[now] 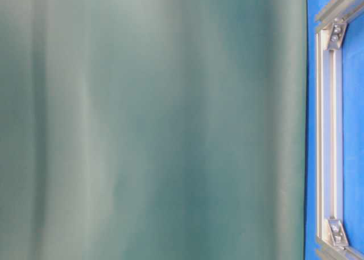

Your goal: Insert the wire through the string loop located on the right side.

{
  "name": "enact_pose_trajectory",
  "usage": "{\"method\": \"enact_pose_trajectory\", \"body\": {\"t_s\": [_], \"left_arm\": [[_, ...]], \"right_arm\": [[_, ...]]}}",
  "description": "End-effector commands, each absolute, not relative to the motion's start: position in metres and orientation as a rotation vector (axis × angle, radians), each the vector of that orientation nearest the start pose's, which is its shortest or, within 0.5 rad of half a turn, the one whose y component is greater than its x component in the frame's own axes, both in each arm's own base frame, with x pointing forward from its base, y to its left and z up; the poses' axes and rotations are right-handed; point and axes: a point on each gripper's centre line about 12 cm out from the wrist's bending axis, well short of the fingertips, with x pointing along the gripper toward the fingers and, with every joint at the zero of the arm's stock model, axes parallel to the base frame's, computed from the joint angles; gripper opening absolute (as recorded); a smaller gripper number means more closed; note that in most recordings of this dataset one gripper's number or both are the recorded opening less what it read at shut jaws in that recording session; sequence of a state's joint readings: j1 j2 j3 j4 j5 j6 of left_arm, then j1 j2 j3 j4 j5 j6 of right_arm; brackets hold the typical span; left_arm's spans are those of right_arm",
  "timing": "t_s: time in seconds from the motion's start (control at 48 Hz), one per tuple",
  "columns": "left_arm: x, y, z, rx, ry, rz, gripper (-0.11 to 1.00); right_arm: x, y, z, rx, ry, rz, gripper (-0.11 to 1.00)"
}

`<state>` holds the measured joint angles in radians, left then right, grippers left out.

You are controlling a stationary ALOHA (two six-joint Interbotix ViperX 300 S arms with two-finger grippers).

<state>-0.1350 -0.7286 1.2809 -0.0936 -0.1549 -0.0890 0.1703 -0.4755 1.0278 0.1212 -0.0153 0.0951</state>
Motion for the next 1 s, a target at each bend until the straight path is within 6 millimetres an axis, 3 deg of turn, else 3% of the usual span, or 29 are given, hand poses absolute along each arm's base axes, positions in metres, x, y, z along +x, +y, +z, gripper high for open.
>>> {"method": "enact_pose_trajectory", "body": {"t_s": [0.0, 0.98], "left_arm": [[0.2127, -0.0267, 0.1963, -0.150, 0.376, -0.084, 0.61], [0.2127, -0.0267, 0.1963, -0.150, 0.376, -0.084, 0.61]], "right_arm": [[0.2727, 0.0453, 0.2142, 0.168, 0.515, 0.106, 0.92], [0.2731, 0.0428, 0.2142, 0.163, 0.514, 0.099, 0.92]]}}
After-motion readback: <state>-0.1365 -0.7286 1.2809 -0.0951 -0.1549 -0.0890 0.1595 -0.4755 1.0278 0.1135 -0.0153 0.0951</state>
